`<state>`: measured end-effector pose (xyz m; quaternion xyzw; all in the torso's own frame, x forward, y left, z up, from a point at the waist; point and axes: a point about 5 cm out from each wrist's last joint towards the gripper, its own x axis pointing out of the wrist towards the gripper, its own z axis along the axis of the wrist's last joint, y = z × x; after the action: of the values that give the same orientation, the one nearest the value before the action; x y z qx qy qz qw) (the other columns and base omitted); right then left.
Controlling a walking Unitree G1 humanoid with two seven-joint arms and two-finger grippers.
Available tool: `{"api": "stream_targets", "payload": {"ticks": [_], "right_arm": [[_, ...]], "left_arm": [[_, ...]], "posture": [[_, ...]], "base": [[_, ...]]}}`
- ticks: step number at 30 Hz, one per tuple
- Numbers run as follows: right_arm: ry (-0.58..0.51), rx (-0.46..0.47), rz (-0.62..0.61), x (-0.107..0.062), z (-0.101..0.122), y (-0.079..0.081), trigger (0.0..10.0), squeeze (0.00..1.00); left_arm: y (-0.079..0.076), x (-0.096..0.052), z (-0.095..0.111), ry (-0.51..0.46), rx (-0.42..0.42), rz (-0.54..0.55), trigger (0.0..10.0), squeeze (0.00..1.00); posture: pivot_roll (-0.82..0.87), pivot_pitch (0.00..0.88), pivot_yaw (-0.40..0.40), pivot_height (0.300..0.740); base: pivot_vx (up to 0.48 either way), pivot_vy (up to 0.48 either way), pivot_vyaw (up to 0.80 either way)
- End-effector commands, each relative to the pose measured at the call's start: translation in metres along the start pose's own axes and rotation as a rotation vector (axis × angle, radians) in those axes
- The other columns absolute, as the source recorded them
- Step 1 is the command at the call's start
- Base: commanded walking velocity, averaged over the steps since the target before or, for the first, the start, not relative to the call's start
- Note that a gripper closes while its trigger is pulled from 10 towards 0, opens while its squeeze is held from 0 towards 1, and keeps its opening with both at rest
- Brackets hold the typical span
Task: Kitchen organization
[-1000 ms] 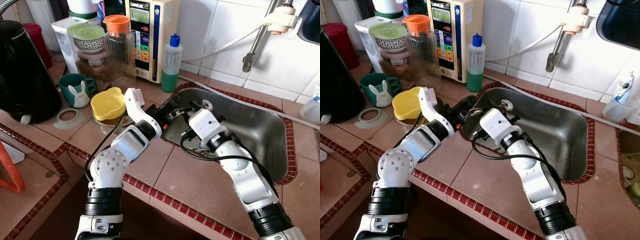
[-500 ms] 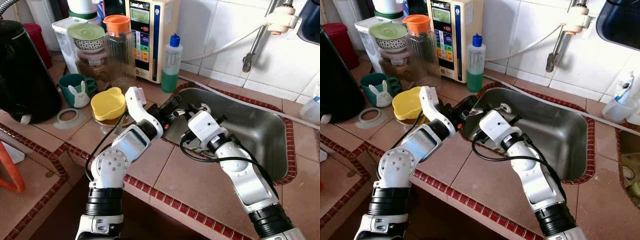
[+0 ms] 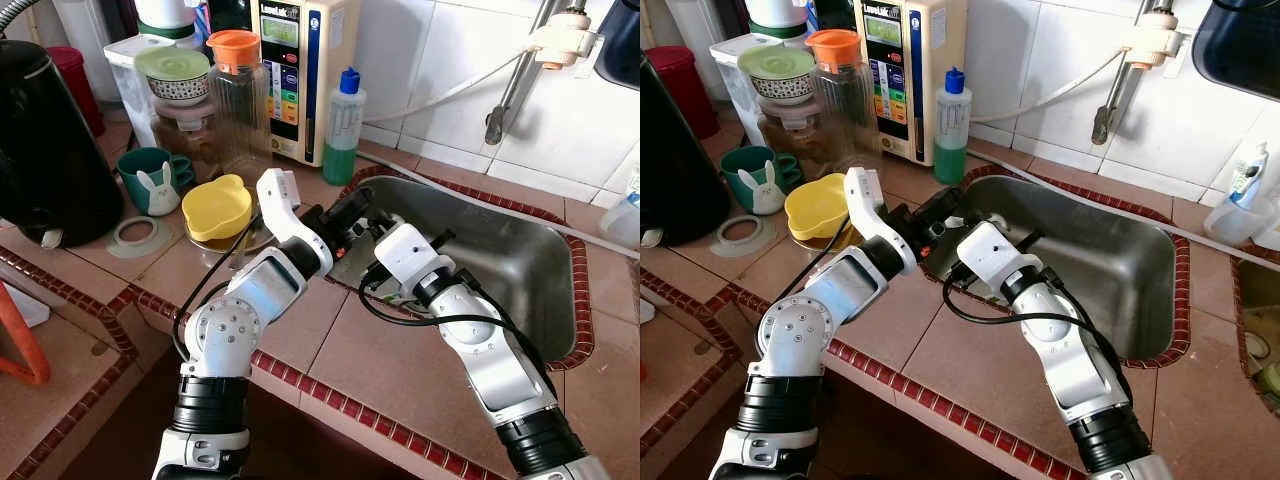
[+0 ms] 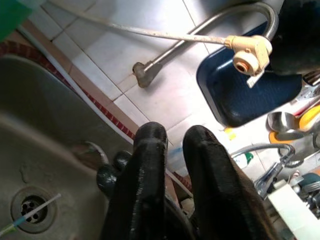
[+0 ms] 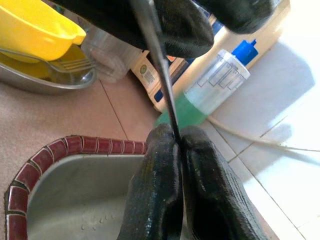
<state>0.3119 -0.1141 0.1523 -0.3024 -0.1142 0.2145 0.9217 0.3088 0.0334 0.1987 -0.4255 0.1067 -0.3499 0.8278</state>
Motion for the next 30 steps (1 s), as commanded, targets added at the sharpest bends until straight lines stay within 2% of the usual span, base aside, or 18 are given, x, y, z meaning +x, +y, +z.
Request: {"api": "stream_targets", "payload": {"ticks": [1, 15, 18, 20, 21, 23, 26, 30], "right_arm": [[0.002, 0.0, -0.1, 0.001, 0.001, -0.021, 0.0, 0.0], [0.011, -0.007, -0.123, 0.001, -0.004, -0.027, 0.0, 0.0], [0.028, -0.029, -0.124, 0.001, -0.008, -0.03, 0.0, 0.0], [0.058, -0.057, -0.135, 0.003, -0.014, -0.035, 0.0, 0.0], [0.058, -0.057, -0.135, 0.003, -0.014, -0.035, 0.0, 0.0], [0.095, -0.073, -0.154, 0.005, -0.022, -0.044, 0.0, 0.0], [0.121, -0.085, -0.174, 0.007, -0.028, -0.054, 0.0, 0.0], [0.15, -0.091, -0.188, 0.01, -0.035, -0.06, 0.0, 0.0]], "left_arm": [[-0.012, 0.007, -0.012, 0.038, -0.04, -0.047, 10.0, 1.0], [-0.01, 0.002, -0.009, 0.027, -0.038, -0.03, 10.0, 1.0], [-0.007, -0.005, -0.006, 0.027, 0.001, -0.037, 10.0, 1.0], [-0.003, -0.015, -0.008, 0.057, 0.077, -0.041, 10.0, 1.0], [-0.003, -0.015, -0.008, 0.057, 0.077, -0.041, 10.0, 1.0], [0.009, -0.026, -0.018, 0.111, 0.129, -0.011, 10.0, 1.0], [0.018, -0.036, -0.026, 0.147, 0.153, 0.023, 10.0, 1.0], [0.021, -0.039, -0.033, 0.163, 0.168, 0.031, 10.0, 1.0]], "posture": [[0.09, 0.0, 0.001, 0.74], [0.09, 0.0, -0.003, 0.74], [0.1, 0.0, -0.006, 0.74], [0.1, 0.0, -0.007, 0.74], [0.1, 0.0, -0.007, 0.74], [0.11, 0.0, -0.011, 0.74], [0.12, 0.0, -0.013, 0.74], [0.12, 0.0, -0.016, 0.74]], "base": [[0.0, 0.0, 0.0], [0.0, 0.0, 0.0], [0.0, 0.0, 0.0], [0.0, 0.0, 0.0], [0.0, 0.0, 0.0], [0.0, 0.0, 0.0], [0.0, 0.0, 0.0], [0.0, 0.0, 0.0]]}}
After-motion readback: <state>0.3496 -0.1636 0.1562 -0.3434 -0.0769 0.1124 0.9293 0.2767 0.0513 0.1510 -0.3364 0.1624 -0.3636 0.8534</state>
